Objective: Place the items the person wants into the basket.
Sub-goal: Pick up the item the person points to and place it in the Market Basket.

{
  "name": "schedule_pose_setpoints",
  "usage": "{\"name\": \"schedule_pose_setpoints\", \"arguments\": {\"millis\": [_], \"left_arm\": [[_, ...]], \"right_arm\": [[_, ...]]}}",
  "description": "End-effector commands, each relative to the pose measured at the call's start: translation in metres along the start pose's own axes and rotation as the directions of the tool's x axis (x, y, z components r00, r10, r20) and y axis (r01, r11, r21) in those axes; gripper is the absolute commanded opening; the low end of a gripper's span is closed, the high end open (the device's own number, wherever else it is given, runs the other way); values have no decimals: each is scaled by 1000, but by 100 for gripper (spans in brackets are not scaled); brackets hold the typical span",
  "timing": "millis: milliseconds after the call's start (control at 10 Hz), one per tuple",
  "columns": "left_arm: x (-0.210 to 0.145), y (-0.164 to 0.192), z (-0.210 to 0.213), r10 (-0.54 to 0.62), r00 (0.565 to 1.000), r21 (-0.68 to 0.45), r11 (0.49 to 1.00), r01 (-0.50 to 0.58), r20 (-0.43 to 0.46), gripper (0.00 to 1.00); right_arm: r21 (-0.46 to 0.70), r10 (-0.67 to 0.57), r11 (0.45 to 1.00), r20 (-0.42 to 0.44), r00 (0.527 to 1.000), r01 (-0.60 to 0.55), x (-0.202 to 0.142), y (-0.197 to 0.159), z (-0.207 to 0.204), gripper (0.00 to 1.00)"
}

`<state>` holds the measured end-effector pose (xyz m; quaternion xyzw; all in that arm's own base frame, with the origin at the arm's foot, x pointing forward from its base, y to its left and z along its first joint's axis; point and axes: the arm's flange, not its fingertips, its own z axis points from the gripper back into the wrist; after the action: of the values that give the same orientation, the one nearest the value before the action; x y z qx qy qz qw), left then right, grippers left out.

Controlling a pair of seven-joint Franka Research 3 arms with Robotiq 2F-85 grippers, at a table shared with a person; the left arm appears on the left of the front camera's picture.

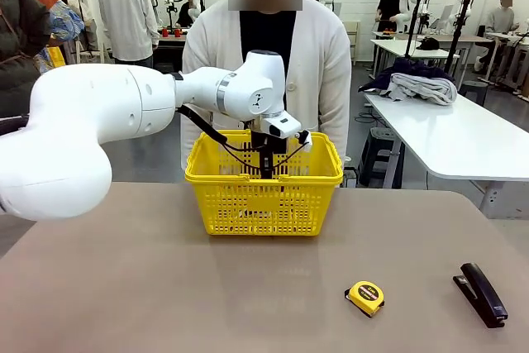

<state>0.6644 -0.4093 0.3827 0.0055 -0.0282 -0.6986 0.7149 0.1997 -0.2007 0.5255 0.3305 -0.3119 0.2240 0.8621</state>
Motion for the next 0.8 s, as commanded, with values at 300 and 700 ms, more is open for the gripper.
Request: {"name": "schedule_pose_setpoints", "arguments": {"millis": [300, 700], "left_arm": [[15, 15, 9, -36, 999, -19, 999, 36, 3, 100], [17, 10, 12, -41, 999, -13, 999, 41, -1, 100]], "right_arm": [[19, 10, 1000, 23, 1000, -11, 0, -1, -2, 100], [19, 10, 1000, 23, 1000, -11, 0, -1, -2, 100]]}}
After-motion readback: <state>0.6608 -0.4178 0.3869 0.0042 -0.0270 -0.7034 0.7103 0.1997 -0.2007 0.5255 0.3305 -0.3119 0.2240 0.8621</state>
